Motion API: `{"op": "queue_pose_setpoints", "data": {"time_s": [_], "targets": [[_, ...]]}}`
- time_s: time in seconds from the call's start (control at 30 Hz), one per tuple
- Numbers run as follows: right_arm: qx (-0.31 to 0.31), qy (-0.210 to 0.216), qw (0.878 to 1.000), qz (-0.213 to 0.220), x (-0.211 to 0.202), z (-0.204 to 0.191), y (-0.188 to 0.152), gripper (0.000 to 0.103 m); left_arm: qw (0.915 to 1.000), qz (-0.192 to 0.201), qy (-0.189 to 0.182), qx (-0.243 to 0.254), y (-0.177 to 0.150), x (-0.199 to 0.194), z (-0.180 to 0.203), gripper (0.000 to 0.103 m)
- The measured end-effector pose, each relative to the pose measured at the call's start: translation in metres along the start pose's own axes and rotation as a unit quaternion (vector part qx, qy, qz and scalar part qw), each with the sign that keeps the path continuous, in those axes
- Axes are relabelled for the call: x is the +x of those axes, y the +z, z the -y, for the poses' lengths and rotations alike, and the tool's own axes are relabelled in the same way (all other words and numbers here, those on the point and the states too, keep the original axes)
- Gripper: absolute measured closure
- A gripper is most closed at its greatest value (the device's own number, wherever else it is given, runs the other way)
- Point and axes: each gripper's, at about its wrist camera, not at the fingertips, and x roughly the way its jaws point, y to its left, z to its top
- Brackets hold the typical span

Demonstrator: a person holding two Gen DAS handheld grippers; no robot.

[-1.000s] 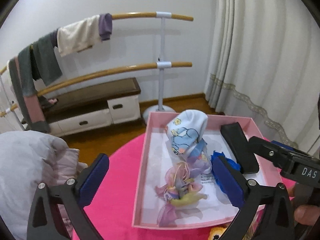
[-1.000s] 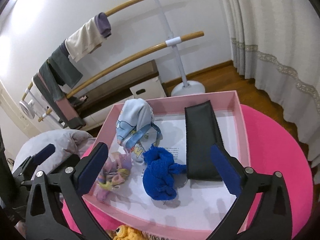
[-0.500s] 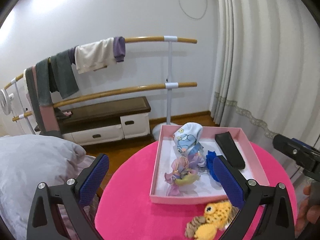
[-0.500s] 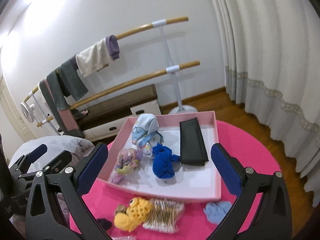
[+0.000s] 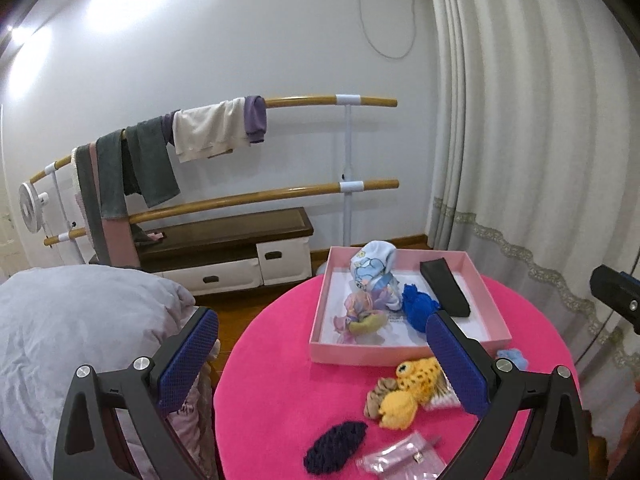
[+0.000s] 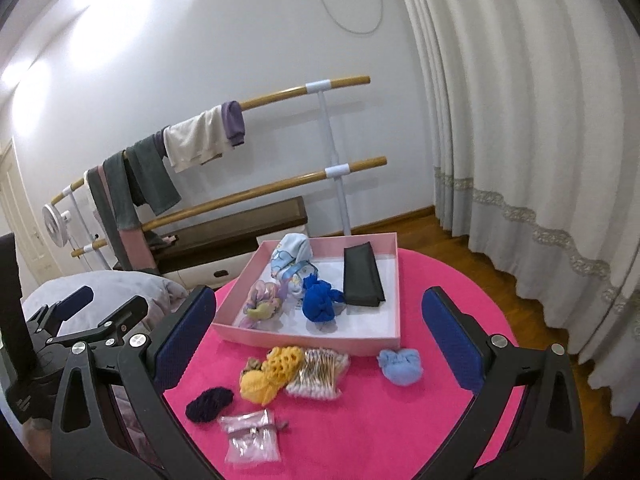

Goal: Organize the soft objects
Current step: 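Lift both tools out of the box back over the table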

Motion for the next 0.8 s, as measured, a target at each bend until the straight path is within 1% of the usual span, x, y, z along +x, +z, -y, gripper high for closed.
{"op": "queue_pose_setpoints", "data": {"time_s": [0.17,0.47,0.67,0.8], "targets": [[-0.008,-0.001,1.0,0.007,-0.026,-0.007,-0.011,0.0,1.0,0.005,-0.005,-0.001,-0.012,-0.04,0.0,0.0],[-0.014,0.001,1.0,0.005,-0.057,-0.014,-0.037,0.0,0.9999,0.002,-0.003,-0.012,-0.03,-0.093,-0.013,0.0],[-0.009,-0.003,1.0,0.001,-0.066,-0.01,-0.048,0.0,0.9999,-0.003,-0.001,-0.013,-0.041,-0.116,-0.02,0.0],[-0.008,-0.005,1.0,0.002,-0.072,-0.009,-0.052,0.0,0.9999,-0.008,-0.001,-0.015,-0.043,-0.121,-0.022,0.0]]}}
